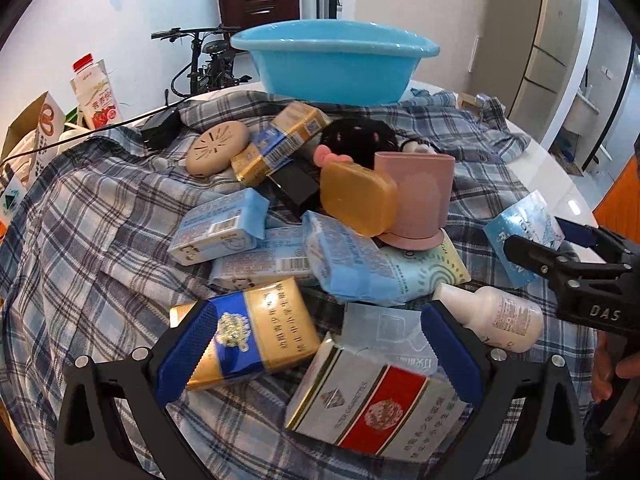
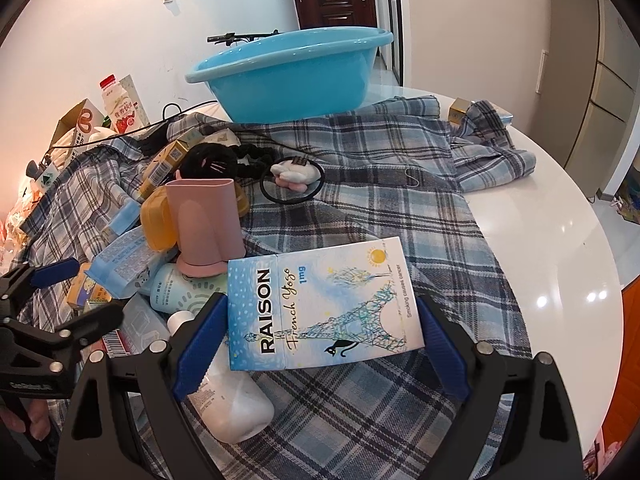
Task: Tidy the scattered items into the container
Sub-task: 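Lower the left gripper onto the blue wet-wipe packet in the pile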
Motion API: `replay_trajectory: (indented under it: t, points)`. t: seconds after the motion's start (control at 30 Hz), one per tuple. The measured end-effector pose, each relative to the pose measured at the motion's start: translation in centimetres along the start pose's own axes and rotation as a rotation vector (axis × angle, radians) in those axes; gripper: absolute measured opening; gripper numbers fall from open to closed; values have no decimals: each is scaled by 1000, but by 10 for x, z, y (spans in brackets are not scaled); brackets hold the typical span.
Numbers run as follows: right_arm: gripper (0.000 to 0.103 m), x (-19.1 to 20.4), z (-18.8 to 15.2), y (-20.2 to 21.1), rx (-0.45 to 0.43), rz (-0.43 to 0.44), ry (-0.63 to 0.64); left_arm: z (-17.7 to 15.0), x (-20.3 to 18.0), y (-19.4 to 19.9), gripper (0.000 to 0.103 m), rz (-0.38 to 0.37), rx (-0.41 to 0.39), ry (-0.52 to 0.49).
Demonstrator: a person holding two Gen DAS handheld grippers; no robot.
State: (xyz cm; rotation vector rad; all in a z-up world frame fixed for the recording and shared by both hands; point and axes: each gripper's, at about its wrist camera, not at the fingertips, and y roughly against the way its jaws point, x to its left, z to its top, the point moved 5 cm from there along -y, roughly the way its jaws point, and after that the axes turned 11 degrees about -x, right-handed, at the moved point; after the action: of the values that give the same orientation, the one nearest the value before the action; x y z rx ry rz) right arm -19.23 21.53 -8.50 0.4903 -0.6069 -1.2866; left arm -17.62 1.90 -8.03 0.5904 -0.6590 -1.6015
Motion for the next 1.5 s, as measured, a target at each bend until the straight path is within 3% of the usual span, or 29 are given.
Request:
replay_trajectory:
  t: [1.5]
  points:
    - [91,-6,-5,-7,20,19,-26,10,-4,-26,103,39,13,-11]
